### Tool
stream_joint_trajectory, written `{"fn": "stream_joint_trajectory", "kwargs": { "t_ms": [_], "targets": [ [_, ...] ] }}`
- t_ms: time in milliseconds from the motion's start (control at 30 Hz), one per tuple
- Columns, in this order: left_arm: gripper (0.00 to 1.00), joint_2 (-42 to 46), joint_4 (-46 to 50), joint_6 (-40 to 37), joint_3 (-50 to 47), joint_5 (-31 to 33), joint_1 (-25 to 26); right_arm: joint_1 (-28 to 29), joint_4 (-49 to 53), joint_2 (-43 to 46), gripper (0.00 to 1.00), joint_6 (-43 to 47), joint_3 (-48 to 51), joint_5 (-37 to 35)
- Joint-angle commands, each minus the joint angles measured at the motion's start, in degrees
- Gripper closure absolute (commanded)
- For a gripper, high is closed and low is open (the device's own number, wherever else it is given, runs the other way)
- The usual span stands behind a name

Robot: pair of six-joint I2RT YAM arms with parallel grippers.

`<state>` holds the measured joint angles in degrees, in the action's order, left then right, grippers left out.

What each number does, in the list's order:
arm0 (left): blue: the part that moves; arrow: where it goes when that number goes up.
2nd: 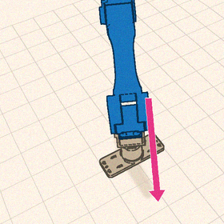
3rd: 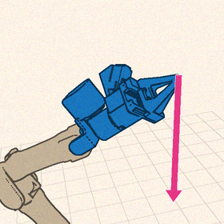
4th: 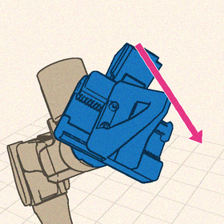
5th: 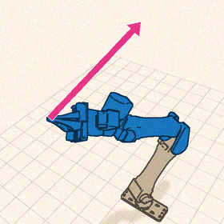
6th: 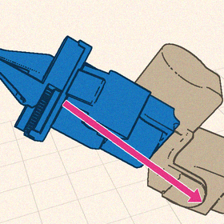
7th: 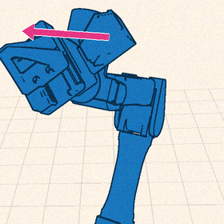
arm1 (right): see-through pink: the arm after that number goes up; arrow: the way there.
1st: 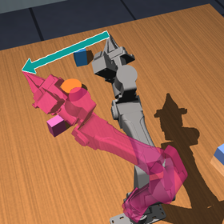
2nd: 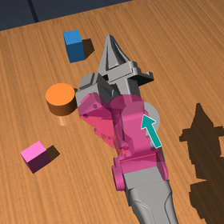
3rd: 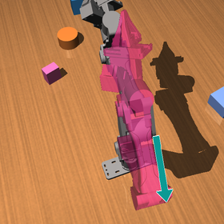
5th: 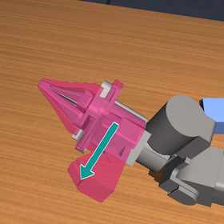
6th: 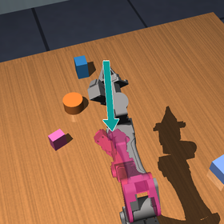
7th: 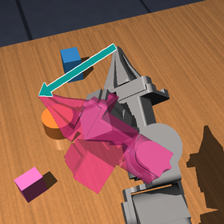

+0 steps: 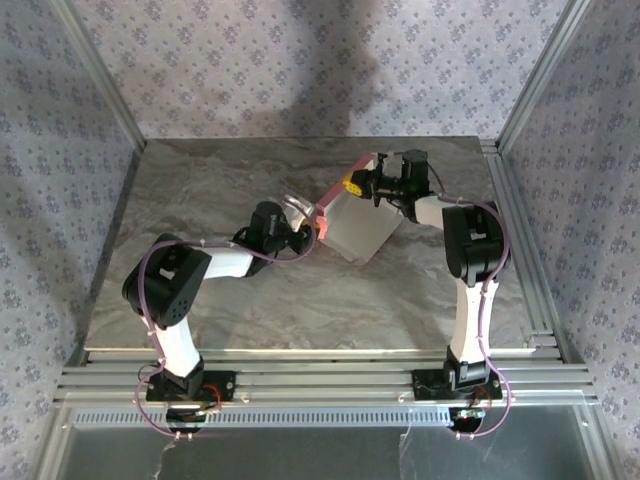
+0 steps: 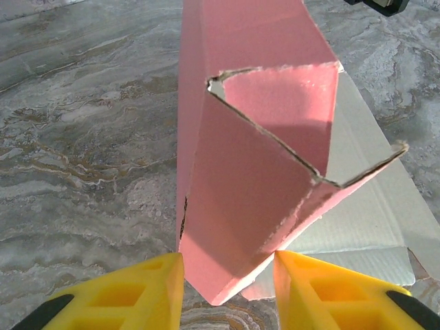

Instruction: Fold the paper box

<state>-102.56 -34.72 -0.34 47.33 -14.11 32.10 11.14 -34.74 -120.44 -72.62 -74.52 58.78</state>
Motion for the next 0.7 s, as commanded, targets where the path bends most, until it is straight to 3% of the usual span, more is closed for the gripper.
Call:
{"fn": "stream_joint_trajectory", "kwargs": {
  "t_ms": [0, 667],
  "targets": [
    [0.61, -1.27, -2.38, 0.77, 2.87, -0.22, 0.66, 0.48, -0.94, -1.62, 1.00, -0.02, -1.74, -0.29],
    [0.60, -4.31, -3.35, 3.66, 6.45, 4.92, 2.87, 0.67, -1.16, -2.08, 1.00, -0.83, -2.19, -1.60]
  ]
}}
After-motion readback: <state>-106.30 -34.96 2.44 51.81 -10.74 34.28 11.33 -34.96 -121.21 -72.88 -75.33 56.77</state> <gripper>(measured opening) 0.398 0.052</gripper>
